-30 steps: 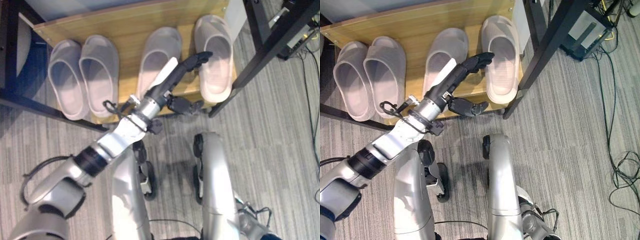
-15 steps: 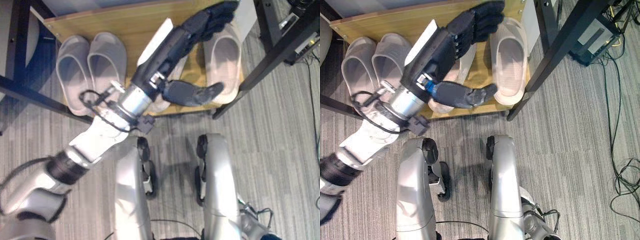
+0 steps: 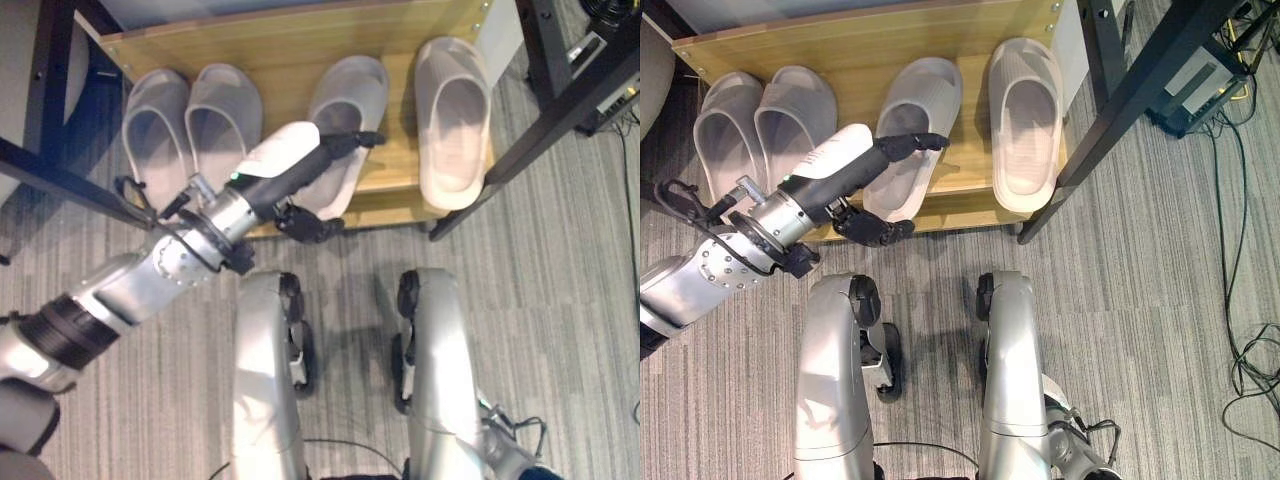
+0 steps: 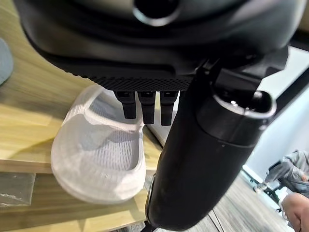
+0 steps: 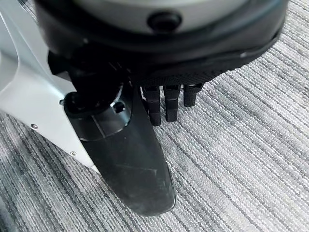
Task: Arrange the slippers neatly on the shoe rack.
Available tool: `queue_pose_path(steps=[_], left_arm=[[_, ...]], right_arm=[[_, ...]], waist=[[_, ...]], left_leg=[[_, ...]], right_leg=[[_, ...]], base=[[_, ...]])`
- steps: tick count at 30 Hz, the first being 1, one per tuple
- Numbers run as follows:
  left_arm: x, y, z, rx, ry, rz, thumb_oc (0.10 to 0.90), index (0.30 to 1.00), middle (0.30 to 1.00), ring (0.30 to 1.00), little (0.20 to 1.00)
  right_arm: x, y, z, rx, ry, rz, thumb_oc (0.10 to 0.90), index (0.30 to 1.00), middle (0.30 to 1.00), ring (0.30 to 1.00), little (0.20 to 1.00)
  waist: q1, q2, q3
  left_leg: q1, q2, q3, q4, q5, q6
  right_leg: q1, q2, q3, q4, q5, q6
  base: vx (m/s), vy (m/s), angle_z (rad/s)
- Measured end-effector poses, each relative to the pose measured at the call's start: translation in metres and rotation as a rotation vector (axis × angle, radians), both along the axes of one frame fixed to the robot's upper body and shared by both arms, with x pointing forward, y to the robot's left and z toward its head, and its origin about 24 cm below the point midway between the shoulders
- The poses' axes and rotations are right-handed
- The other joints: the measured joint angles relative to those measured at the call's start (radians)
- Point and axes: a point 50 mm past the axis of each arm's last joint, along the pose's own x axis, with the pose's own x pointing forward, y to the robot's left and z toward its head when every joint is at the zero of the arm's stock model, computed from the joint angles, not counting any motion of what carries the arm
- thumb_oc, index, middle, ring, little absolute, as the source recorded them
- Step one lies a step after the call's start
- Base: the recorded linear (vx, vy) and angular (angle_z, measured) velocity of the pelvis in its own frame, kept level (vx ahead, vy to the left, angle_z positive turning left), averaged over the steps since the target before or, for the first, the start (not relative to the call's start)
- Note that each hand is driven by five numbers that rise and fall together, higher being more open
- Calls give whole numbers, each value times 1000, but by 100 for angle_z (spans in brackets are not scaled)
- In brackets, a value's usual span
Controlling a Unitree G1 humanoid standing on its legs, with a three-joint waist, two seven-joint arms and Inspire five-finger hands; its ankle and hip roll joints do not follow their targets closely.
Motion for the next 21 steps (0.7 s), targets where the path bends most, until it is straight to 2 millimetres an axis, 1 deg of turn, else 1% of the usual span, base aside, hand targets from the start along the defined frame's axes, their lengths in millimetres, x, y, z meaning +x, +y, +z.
queue_pose_path(steps=[4, 7, 8, 9, 10, 11, 15, 17, 21], left_arm=[[0, -2, 1, 1, -5, -6, 800, 900, 900, 900, 900], [4, -17, 0, 21, 10, -50, 800, 900, 900, 900, 900], [7, -25, -3, 2, 33, -69, 800, 900, 900, 900, 900], [12, -38, -12, 4, 75, -100, 800, 900, 900, 900, 900], [18, -48, -20, -35, 108, -105, 800, 900, 900, 900, 900], [21, -51, -23, -45, 122, -102, 800, 900, 900, 900, 900], [25, -54, -27, -61, 139, -88, 800, 900, 900, 900, 900], [28, -57, -29, -91, 148, -82, 800, 900, 900, 900, 900], [29, -56, -28, -111, 132, -69, 800, 900, 900, 900, 900]], right_arm=[[0, 0, 0, -1, -1, -1, 800, 900, 900, 900, 900], [0, 0, 0, -2, -2, -1, 800, 900, 900, 900, 900], [0, 0, 0, -3, -2, -1, 800, 900, 900, 900, 900], [1, 0, 0, -2, -2, 0, 800, 900, 900, 900, 900], [1, 1, 0, -1, -2, 0, 800, 900, 900, 900, 900], [1, 1, 0, 0, -5, 2, 800, 900, 900, 900, 900], [2, 1, 1, -2, -9, 2, 800, 900, 900, 900, 900], [2, 0, 1, -2, -6, 2, 800, 900, 900, 900, 900], [2, 1, 1, 0, -6, 4, 800, 900, 900, 900, 900]], waist=[[-2, 0, 0], [-6, 0, 0], [-6, 0, 0], [-10, 0, 0], [-18, 0, 0], [-21, 0, 0], [-35, -1, 0], [-30, -1, 0], [-30, -2, 0]], left_leg=[[0, 0, 0, 0, 0, 0], [0, 1, 0, 0, 0, 0], [1, 1, 2, -1, 0, 0], [1, 1, 2, -1, 0, 1], [2, 2, 2, -1, 0, 1], [2, 3, 1, -1, 0, 1], [3, 4, 2, -2, 0, 0], [3, 4, 2, -2, 0, 1], [3, 3, 2, -2, 0, 0]], right_leg=[[0, 0, 0, 0, 0, 0], [-1, 0, 0, 0, 0, 0], [0, 0, 2, 0, 0, 0], [1, 0, 2, -1, 0, 0], [1, 1, 2, -1, 0, 0], [0, 2, 1, -1, 0, 0], [-1, 3, 2, 0, 0, 0], [0, 2, 2, 0, 0, 0], [0, 2, 1, -1, 0, 0]], base=[[0, 0, 0], [0, 0, 0], [0, 0, 0], [0, 0, 0], [0, 0, 0], [0, 0, 0], [0, 0, 0], [0, 0, 0], [0, 0, 0]])
